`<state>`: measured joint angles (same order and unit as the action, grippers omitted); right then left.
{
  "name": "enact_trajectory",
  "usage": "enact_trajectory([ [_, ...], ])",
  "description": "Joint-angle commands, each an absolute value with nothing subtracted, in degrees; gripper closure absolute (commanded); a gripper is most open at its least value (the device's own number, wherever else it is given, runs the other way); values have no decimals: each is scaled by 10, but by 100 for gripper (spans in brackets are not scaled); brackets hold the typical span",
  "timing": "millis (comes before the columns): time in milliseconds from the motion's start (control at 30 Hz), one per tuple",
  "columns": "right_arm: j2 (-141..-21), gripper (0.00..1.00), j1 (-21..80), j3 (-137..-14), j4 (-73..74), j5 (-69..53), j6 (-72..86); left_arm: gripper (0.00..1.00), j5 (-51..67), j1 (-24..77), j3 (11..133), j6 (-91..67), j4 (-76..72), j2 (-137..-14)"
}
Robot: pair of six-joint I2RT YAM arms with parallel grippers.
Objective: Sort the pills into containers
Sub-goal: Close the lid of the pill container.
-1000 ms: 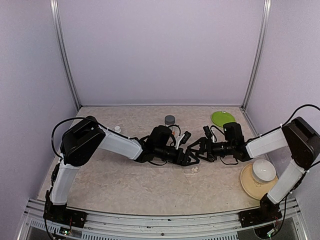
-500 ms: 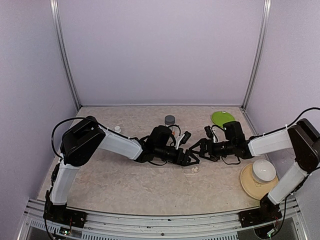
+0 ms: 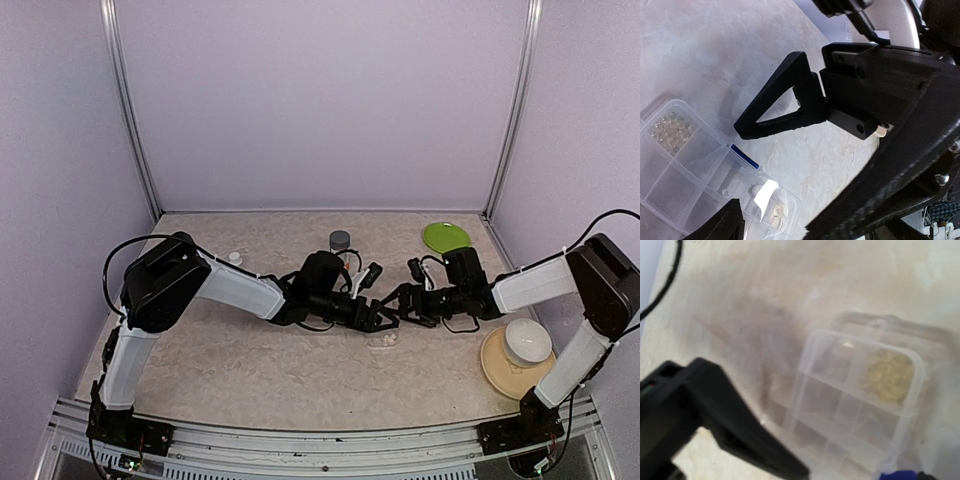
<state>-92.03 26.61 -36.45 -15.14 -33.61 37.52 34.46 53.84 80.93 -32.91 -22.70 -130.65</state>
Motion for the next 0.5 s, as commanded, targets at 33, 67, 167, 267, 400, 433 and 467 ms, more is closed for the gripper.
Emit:
enact_trajectory([
  [33, -953, 0, 271, -356, -180, -345, 376, 21, 342, 541, 797, -325, -224, -1305],
  [67, -957, 0, 271, -357, -185, -347, 377, 21, 342, 541, 796, -325, -225, -1305],
  [167, -968, 0, 272, -355, -201, -364, 384, 21, 342, 541, 796, -325, -225, -1306],
  [267, -976, 0, 273, -352, -226, -388, 395, 21, 343, 542, 797, -326, -227, -1308],
  [400, -987, 0, 276, -347, -240, -395, 404, 21, 343, 541, 797, -327, -229, -1310],
  [433, -990, 0, 276, -345, -246, -400, 407, 21, 344, 541, 797, -326, -228, -1310],
  [467, -993, 0, 276, -342, -256, -405, 412, 21, 344, 541, 797, -326, -228, -1310],
])
